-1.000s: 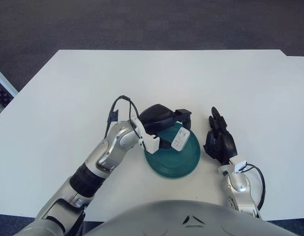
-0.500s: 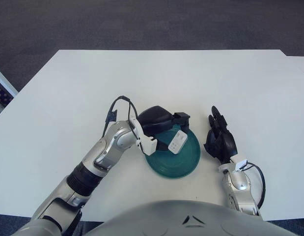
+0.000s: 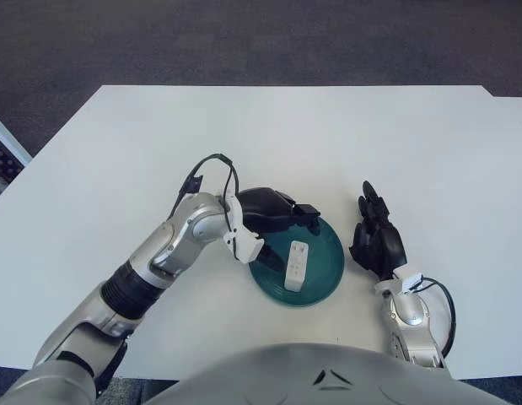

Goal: Put the charger into the plate.

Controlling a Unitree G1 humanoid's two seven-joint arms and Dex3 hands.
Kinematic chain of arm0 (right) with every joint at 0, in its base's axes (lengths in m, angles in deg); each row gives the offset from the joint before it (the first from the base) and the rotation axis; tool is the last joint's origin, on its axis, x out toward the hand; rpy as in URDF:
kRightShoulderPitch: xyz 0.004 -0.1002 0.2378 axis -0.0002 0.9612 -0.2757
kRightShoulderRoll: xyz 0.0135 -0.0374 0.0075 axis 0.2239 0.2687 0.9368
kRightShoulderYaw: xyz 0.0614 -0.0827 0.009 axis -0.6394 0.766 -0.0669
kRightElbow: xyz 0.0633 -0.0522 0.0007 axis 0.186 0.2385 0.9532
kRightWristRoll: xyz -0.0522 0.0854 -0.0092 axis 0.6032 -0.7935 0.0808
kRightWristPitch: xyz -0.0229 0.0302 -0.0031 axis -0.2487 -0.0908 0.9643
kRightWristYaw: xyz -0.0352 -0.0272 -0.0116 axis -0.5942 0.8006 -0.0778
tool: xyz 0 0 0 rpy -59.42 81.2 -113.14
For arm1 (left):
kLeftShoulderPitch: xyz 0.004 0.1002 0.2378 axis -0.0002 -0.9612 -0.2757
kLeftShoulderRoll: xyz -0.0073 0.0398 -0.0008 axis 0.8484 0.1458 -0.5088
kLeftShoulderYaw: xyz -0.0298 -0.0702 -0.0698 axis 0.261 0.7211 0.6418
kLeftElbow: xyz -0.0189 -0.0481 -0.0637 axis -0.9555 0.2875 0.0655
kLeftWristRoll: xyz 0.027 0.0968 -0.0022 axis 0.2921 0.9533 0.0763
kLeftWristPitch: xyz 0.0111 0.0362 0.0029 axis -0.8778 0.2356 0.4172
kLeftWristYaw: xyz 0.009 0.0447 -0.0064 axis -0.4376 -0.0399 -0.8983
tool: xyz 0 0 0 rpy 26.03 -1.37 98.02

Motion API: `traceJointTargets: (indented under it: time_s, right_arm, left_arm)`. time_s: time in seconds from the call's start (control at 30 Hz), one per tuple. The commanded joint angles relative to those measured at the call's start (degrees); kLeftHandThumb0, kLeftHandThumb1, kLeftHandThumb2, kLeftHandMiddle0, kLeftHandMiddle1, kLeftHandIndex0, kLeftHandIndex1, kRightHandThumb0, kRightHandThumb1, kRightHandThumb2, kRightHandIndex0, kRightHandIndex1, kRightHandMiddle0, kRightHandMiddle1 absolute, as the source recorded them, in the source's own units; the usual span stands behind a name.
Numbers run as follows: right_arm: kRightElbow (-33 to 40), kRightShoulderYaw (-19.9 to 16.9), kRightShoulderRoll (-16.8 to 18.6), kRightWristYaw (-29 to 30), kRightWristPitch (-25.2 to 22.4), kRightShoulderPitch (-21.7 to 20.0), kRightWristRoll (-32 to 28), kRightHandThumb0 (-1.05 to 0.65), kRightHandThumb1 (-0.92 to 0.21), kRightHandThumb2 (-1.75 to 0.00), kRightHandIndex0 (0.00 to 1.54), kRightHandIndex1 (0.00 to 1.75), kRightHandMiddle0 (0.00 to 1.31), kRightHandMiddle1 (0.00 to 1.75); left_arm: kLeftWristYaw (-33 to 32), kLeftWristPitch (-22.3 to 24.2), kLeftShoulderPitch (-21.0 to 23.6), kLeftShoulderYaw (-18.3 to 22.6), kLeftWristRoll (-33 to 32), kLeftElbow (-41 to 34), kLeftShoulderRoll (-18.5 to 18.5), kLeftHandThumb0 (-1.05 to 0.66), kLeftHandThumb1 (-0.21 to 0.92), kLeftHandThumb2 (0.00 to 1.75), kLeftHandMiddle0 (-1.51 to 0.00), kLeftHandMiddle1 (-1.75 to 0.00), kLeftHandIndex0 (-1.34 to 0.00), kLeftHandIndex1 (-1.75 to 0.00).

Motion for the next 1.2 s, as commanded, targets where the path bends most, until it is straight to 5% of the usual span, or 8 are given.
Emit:
traceJointTargets:
  time_s: [0.0, 0.73, 1.17]
  right_arm:
    - [-1.2, 0.0, -0.2, 0.3, -3.7, 1.8, 1.0, -1.05, -0.92, -0.92, 0.00, 0.00, 0.00, 0.00]
    - [0.4, 0.0, 0.0, -1.1, -6.2, 1.9, -0.4, -1.05, -0.92, -0.91, 0.00, 0.00, 0.00, 0.00]
    - [0.7, 0.0, 0.3, -0.3, -5.5, 2.2, 0.0, -1.05, -0.92, -0.93, 0.00, 0.00, 0.02, 0.01]
  left_arm:
    - [1.9, -0.8, 1.3, -0.4, 0.5, -0.7, 1.6, -1.05, 0.92, 0.52, 0.00, -0.02, 0.00, -0.03]
    - [7.7, 3.1, 3.3, 0.8, 1.4, -4.7, 3.6, -1.05, 0.92, 0.53, 0.00, 0.00, 0.00, 0.00]
    - [0.5, 3.3, -0.2, 4.1, 2.2, -4.3, 2.5, -1.05, 0.92, 0.60, 0.00, 0.00, 0.00, 0.00]
